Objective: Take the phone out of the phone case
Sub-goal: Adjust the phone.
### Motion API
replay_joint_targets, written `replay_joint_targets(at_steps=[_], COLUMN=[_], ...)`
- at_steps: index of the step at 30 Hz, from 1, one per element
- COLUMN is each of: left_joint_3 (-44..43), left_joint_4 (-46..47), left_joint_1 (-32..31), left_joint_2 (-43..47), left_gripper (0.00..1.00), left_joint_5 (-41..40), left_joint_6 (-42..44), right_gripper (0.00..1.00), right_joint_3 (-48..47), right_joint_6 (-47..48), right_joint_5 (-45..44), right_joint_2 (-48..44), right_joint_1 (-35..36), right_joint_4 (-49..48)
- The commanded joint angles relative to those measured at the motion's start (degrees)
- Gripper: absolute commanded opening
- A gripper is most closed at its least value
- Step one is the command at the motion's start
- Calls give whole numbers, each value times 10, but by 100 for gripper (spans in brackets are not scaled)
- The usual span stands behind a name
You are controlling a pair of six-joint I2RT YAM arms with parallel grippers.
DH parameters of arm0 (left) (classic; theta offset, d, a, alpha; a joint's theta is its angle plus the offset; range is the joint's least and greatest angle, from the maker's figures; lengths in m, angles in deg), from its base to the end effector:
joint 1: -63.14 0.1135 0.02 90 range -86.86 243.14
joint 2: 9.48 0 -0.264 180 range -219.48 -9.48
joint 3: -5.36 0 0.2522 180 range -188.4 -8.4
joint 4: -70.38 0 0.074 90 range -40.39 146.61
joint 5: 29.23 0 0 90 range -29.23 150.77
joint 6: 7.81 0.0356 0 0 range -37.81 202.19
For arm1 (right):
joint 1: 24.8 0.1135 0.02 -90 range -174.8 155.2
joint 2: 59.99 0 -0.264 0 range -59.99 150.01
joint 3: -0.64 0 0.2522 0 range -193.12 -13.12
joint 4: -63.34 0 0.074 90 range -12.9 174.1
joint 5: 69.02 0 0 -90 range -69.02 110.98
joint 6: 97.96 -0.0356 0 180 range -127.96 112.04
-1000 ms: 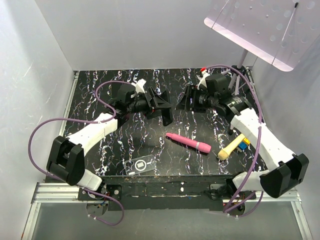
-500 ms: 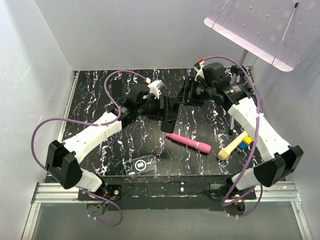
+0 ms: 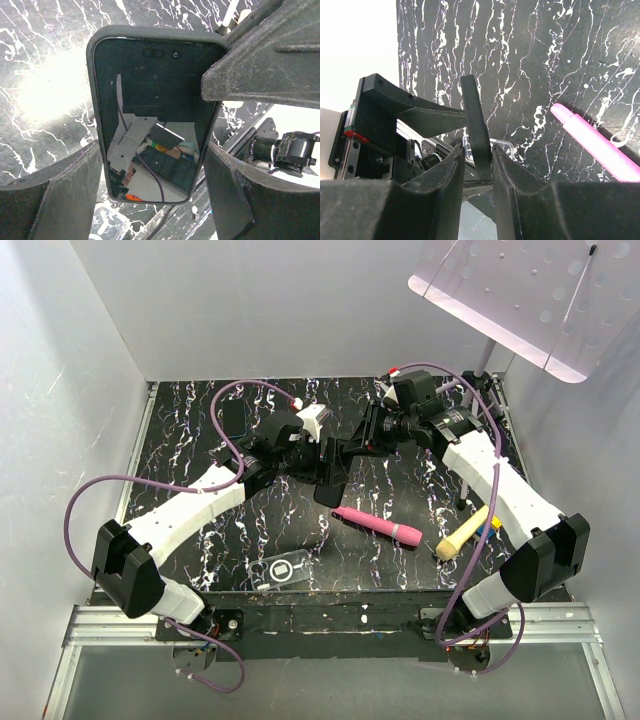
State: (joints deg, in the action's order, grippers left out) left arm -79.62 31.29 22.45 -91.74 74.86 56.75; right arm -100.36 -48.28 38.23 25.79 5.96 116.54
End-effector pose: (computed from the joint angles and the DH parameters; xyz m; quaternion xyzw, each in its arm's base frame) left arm 0.2398 -0.2176 0.3227 0.1724 0.8706 -0.3360 0.3155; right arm 0.2774 0.1774 0.3765 0.0085 0.8909 0.3617 0.2745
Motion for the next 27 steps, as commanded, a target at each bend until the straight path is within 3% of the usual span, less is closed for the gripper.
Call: replay_joint_targets(at_steps=[1,15,20,27], left_joint_3=[-32,-38,-49,-52], left_joint_4=[26,29,23,24], left_joint_1=[-3,-6,-6,-5], left_joint_2=[37,47,56,59], left_gripper=[0,0,0,0], left_joint_5=[-15,-23,-39,-36], left_joint_6=[20,31,47,41], right_gripper=[33,26,35,38], right_joint_3=[16,36,37,40], right_joint_6=[-23,-35,-30,-40], right_joint_5=[35,54,37,45], right_joint_2=[7,30,26,26], right_joint_1=[1,2,1,0], right_joint_4=[-56,-104,-107,-120])
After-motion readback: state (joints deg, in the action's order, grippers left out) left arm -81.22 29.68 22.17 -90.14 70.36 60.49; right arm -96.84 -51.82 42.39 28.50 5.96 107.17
